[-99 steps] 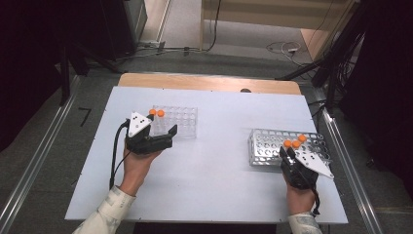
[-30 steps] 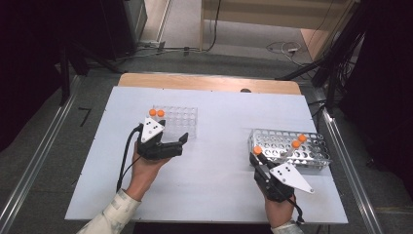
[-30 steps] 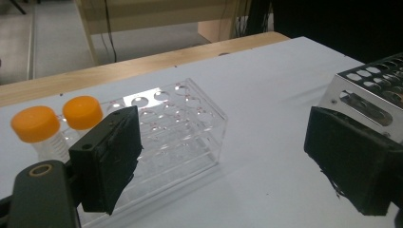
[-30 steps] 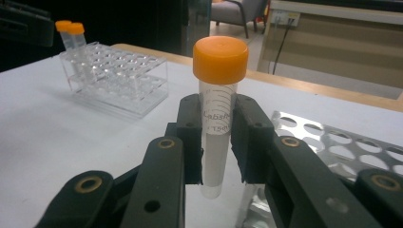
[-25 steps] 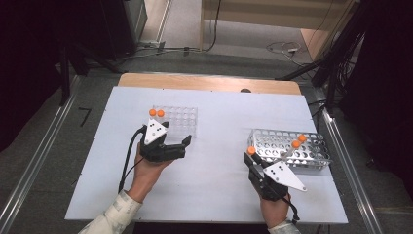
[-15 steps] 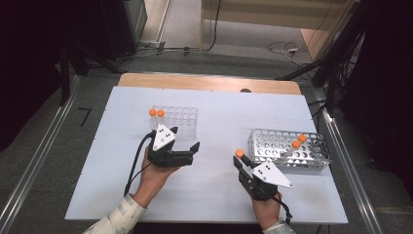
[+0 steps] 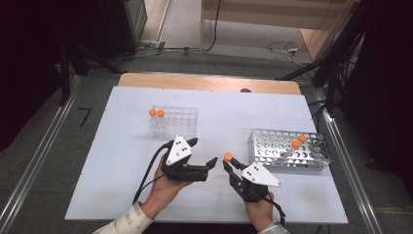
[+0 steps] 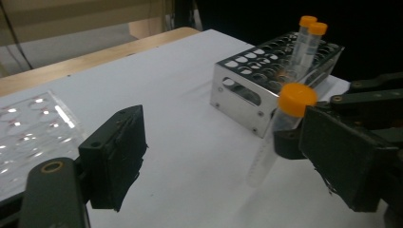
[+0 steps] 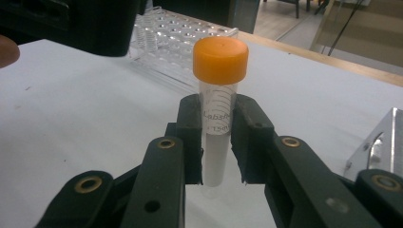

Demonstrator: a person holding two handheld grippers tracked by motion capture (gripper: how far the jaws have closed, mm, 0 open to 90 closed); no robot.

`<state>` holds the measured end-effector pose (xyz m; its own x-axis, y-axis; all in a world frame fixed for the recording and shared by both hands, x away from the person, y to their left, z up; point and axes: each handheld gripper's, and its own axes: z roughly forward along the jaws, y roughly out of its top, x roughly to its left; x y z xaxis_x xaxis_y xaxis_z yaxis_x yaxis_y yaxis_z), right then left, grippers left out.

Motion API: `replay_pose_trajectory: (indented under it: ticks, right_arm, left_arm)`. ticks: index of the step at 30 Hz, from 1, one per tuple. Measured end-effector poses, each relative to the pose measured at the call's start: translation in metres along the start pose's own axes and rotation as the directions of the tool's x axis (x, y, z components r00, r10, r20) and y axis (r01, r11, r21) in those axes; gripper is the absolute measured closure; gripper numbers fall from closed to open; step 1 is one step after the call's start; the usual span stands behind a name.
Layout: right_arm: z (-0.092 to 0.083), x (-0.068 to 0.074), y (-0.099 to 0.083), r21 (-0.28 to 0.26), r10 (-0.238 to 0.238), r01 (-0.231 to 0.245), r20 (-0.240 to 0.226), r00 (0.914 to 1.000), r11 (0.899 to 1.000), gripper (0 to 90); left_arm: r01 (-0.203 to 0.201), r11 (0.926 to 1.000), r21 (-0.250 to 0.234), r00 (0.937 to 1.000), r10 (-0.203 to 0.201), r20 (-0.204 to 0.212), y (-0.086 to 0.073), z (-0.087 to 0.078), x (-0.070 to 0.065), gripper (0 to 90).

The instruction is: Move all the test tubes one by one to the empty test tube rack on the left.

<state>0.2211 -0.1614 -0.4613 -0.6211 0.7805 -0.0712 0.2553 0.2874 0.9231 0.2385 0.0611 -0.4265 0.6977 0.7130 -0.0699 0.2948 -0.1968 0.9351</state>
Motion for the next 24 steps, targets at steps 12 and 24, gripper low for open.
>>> replay_pose_trajectory:
  ticks: [12,24]
  right_arm:
    - [0.007,0.016,0.003,0.004,-0.018,0.018,-0.066,0.9976,1.000,72.1]
    - [0.009,0.019,0.004,0.004,-0.021,0.022,-0.082,0.9964,1.000,72.0]
  left_arm:
    - [-0.021,0.9997,0.015,0.9952,0.019,0.096,-0.004,0.006,-0.008,35.3]
    - [-0.032,0.9994,0.012,0.9900,0.030,0.138,-0.008,0.008,-0.008,64.6]
